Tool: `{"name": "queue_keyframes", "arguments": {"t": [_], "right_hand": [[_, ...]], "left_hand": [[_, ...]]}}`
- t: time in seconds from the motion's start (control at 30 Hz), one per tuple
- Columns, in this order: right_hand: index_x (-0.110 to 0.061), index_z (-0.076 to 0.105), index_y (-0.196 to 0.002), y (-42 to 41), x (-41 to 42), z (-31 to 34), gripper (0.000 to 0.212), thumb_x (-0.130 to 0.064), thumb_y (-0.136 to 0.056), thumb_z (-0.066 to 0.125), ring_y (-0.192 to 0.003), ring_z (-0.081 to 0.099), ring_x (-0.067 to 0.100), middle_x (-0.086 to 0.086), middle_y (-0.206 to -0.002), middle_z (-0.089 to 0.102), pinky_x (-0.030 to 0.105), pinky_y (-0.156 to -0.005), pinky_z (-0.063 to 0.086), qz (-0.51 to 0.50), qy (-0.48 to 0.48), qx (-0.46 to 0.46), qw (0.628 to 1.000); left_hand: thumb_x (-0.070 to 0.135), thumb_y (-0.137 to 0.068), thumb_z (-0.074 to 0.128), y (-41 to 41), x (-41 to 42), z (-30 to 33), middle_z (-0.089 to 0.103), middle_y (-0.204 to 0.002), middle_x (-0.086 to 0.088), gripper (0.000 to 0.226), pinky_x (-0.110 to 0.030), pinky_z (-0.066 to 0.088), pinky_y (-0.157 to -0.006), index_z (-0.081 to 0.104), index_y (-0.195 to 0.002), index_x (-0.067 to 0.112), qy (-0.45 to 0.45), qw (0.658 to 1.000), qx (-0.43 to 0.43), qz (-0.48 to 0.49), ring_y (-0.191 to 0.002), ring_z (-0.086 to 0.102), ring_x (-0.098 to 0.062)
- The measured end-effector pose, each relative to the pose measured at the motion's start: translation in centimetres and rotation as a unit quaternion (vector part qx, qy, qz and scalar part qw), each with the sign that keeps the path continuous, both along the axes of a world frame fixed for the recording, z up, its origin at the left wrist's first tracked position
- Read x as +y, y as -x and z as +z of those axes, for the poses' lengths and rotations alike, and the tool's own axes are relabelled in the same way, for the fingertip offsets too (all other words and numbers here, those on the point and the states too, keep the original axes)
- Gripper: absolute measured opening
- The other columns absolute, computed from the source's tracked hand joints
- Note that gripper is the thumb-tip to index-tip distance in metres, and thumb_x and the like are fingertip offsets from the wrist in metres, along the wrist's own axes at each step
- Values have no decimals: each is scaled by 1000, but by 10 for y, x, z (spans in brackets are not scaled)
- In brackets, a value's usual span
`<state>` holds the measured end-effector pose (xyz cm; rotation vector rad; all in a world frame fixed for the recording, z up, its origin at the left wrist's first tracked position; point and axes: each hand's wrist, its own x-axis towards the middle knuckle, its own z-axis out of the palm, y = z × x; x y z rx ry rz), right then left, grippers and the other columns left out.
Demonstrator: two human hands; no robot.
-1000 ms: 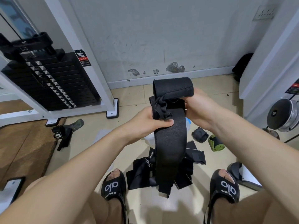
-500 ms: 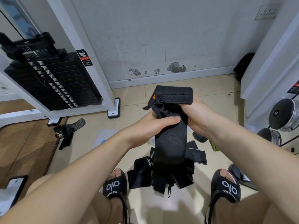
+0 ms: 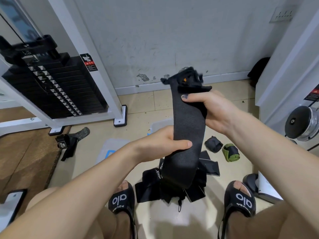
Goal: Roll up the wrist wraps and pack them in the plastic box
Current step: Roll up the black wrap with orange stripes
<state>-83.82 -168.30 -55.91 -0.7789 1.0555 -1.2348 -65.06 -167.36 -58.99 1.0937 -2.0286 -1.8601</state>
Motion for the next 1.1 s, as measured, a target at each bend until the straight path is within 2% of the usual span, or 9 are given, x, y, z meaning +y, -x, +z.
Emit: {"name": "queue_keyframes", "arguments": {"t": [0.17,0.3,0.37,0.43,0.5,0.6,0.7,0.87,1.1], "right_hand": [[8,68,-117,-1,2,3,30,5,-88,67,-92,71,27,17,-103,71,36,-81,57,-1,36,49,998],[-4,68,-99,-9,6,4,18,9,-87,66,-85,66,23,12,-90,67,35,-79,54,4,77,98,992],[-10,67,-91,-13,7,1,19,8,-87,68,-81,67,19,6,-84,68,29,-73,55,-9,84,109,990],[-9,66,-100,-14,6,-2,22,3,-85,74,-80,71,15,2,-85,72,25,-69,56,-42,74,118,989],[-4,63,-115,-14,5,-3,37,-3,-82,79,-85,73,14,2,-92,75,25,-69,56,-48,54,125,989],[0,64,-120,-10,3,-2,48,-9,-77,84,-93,74,19,9,-103,76,32,-78,57,-47,53,130,989],[-2,67,-113,-8,4,1,39,-5,-78,83,-93,73,20,11,-104,76,34,-85,58,-44,75,149,985],[-4,66,-116,-14,5,-2,46,-6,-75,85,-100,75,27,11,-108,77,40,-91,59,-58,77,158,983],[0,62,-126,-13,5,2,36,-1,-91,71,-105,73,26,13,-116,74,36,-92,59,-11,80,94,992]], "left_hand": [[5,-103,58,0,-4,3,70,-132,-9,28,-39,52,-108,61,-130,11,-20,1000,14,5,-122,67,-23],[22,-109,50,8,-6,12,73,-122,-6,27,-23,57,-84,59,-131,8,7,991,82,110,-109,71,-14],[25,-111,46,12,-5,12,73,-125,-6,29,-28,57,-93,59,-131,9,44,986,85,135,-114,70,-15],[24,-111,47,14,-4,8,71,-127,-3,24,-35,54,-104,57,-131,18,77,984,80,141,-121,66,-14],[21,-110,48,15,-2,8,69,-127,6,22,-30,52,-104,54,-129,30,95,982,75,142,-120,64,-5],[16,-109,48,12,-3,11,65,-131,10,31,-19,51,-96,47,-135,32,104,983,82,128,-118,62,4],[11,-109,47,7,-4,15,63,-130,13,39,-11,50,-83,42,-142,30,108,986,73,103,-111,61,11],[10,-103,53,7,-9,12,64,-138,-1,48,-39,49,-111,42,-148,25,62,983,112,134,-129,60,-13],[22,-96,56,6,-16,15,66,-131,-3,40,-51,47,-112,48,-135,26,70,973,133,175,-126,62,-20]]}}
